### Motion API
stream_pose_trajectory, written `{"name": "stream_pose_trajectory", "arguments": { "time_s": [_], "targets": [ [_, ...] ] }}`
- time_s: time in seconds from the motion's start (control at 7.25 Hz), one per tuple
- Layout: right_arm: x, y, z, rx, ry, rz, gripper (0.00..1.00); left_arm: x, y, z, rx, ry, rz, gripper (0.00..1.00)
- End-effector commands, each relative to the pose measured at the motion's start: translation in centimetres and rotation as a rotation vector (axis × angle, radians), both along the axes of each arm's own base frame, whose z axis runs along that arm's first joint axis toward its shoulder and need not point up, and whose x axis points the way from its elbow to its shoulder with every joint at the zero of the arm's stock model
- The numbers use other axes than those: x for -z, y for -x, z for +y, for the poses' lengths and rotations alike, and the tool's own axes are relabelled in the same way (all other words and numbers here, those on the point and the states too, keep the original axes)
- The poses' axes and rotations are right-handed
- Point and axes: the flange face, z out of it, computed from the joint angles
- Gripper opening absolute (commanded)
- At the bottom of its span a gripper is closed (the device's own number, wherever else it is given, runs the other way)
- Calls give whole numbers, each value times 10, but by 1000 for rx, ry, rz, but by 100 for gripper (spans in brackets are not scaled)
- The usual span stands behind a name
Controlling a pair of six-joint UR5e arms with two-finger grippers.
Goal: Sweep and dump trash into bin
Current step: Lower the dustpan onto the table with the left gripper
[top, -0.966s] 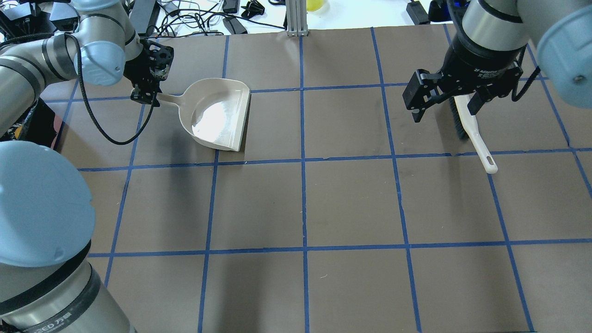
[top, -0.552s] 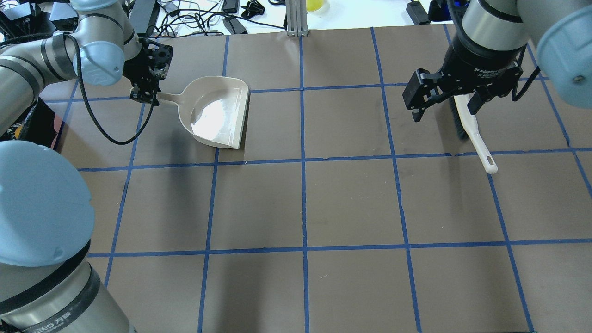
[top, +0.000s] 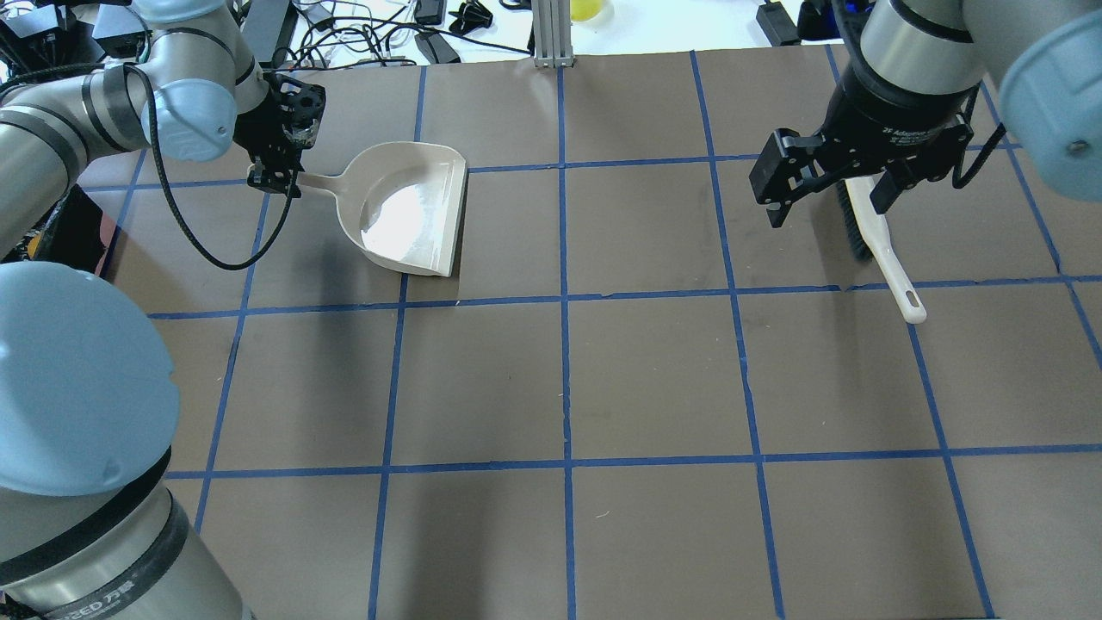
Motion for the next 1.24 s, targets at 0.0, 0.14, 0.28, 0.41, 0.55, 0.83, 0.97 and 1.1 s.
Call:
{"name": "stream_pose_trajectory", "arguments": {
  "time_s": [0.0,0.14,0.28,0.41,0.55,0.83,0.97,1.1],
  "targets": [
    [-1,0,0,-2,5,-1,100,3,0,3,-3,-7,2,37],
    [-1,0,0,-2,5,-1,100,-2,0,4,-4,-1,0,37],
    [-1,0,-1,0,7,-1,100,-8,2,5,-3,7,2,37],
    [-1,0,0,0,5,-1,100,-8,2,6,-3,7,0,37],
    [-1,0,-1,-2,7,-1,100,-8,2,6,-3,5,2,46],
    [-1,0,-1,0,7,-1,100,-2,-5,6,-13,-5,4,66],
    [-1,0,-1,-2,7,-1,100,-4,-5,6,-20,-5,4,76],
    [-1,0,-1,-3,7,-1,100,-11,3,7,-41,4,2,77]
  ]
}}
